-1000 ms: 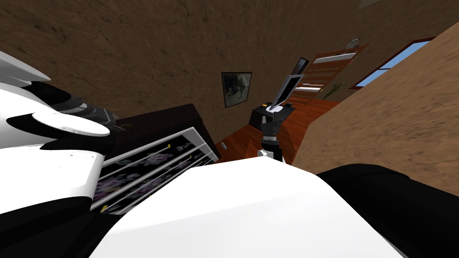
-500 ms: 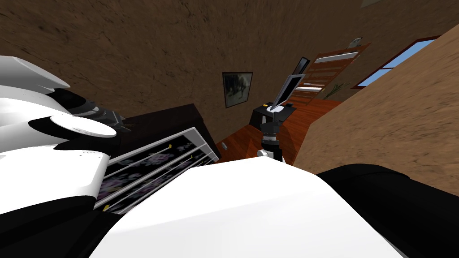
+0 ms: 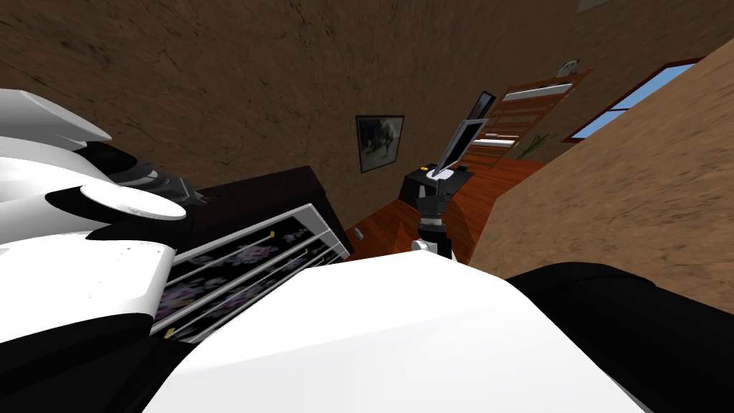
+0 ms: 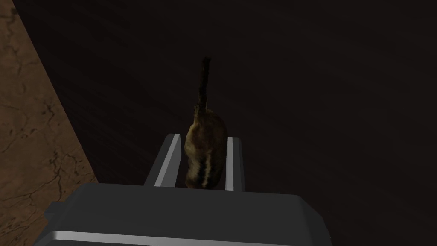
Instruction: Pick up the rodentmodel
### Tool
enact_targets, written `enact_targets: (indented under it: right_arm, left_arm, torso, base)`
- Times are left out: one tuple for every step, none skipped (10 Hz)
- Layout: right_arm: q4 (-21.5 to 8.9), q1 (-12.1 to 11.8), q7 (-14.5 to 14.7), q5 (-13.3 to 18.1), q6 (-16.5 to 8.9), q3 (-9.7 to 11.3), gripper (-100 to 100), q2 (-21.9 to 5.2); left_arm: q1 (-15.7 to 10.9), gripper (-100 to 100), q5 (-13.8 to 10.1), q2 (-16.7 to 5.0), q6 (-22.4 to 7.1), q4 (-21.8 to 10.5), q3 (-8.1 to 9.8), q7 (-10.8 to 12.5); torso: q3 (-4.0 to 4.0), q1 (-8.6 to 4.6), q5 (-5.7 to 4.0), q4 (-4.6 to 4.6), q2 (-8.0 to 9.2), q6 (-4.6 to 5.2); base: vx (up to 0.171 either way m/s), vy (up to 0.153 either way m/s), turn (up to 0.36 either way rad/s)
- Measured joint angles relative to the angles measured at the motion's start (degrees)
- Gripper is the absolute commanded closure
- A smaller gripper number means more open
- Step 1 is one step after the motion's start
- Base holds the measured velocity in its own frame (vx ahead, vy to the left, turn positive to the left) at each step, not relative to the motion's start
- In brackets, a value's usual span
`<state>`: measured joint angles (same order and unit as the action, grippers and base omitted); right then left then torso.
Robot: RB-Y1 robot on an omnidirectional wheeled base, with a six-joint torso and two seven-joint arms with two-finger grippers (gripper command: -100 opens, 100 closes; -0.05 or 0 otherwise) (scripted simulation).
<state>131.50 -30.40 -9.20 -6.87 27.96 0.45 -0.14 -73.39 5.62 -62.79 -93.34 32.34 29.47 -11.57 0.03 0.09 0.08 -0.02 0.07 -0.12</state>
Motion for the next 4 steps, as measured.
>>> enact_targets:
  right_arm:
    - [0.0, 0.0, 0.0, 0.0, 0.0, 0.0, 0, 0.0]
    - [0.0, 0.0, 0.0, 0.0, 0.0, 0.0, 0, 0.0]
    - [0.0, 0.0, 0.0, 0.0, 0.0, 0.0, 0, 0.0]
    - [0.0, 0.0, 0.0, 0.0, 0.0, 0.0, 0, 0.0]
  left_arm:
    - [0.0, 100, 0.0, 0.0, 0.0, 0.0, 0.0, 0.0]
    - [-1.9, 100, 0.6, -0.9, 0.0, -1.5, -0.59, -0.2]
    - [-2.0, 100, 0.7, -1.0, -0.7, -0.8, -0.58, -0.4]
    - [-2.0, 0, 0.7, -1.0, -1.0, -0.7, -0.56, -0.4]
  torso:
    - [0.0, 0.0, 0.0, 0.0, 0.0, 0.0]
    - [0.05, -0.13, -0.06, 0.04, 0.06, 0.0]
    - [0.07, -0.2, -0.07, 0.04, 0.1, 0.0]
    - [0.05, -0.13, -0.05, 0.03, 0.07, 0.0]
  base:
    - [-0.014, -0.032, -0.028]
    - [-0.016, -0.038, -0.007]
    - [-0.006, -0.015, 0.003]
    - [0.0, 0.0, 0.0]
